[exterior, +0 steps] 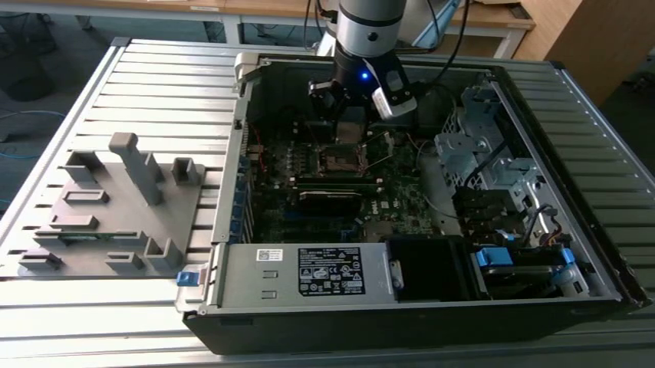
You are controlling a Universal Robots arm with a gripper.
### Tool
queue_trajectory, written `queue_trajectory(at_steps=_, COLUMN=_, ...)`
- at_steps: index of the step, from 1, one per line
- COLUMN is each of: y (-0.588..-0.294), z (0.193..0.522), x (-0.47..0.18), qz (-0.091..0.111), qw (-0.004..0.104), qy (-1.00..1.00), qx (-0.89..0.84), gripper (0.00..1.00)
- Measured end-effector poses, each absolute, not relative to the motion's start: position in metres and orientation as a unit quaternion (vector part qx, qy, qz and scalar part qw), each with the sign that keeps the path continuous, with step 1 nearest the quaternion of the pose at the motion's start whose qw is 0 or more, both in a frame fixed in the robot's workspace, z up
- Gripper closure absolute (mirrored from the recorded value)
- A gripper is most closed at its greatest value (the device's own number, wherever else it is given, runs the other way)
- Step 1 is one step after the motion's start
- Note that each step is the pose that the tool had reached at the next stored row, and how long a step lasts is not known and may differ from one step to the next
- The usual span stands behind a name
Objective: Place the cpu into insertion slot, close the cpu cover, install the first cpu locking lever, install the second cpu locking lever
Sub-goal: 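Place the cpu into insertion slot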
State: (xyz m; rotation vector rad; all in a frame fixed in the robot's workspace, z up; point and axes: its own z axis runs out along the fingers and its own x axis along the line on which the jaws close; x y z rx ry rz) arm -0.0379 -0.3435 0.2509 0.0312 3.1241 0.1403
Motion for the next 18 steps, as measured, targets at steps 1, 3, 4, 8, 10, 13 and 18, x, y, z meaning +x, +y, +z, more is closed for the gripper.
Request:
queue_trajectory(at_steps=1, y=-0.3435, z=0.2508, x=-0.0379, qz=0.045, qw=0.007, qy=0.999, qx=0.01, gripper=0.46)
queue_trajectory(at_steps=3, y=-0.3435, z=0.2507, x=-0.0379, qz=0.045, qw=0.007, qy=0.999, qx=0.01, gripper=0.46)
queue_trajectory(at_steps=4, y=-0.3434, z=0.2503, x=-0.0379, qz=0.045, qw=0.007, qy=0.999, qx=0.01, gripper=0.46)
queue_trajectory(at_steps=8, y=-0.3435, z=0.2495, x=-0.038, qz=0.045, qw=0.007, qy=0.999, qx=0.01, gripper=0.46)
queue_trajectory(at_steps=10, y=-0.3435, z=0.2493, x=-0.038, qz=0.045, qw=0.007, qy=0.999, qx=0.01, gripper=0.46)
queue_trajectory(at_steps=13, y=-0.3435, z=0.2493, x=-0.038, qz=0.045, qw=0.007, qy=0.999, qx=0.01, gripper=0.46)
queue_trajectory(at_steps=18, y=-0.3435, z=0.2478, x=-0.038, qz=0.045, qw=0.007, qy=0.999, qx=0.01, gripper=0.46)
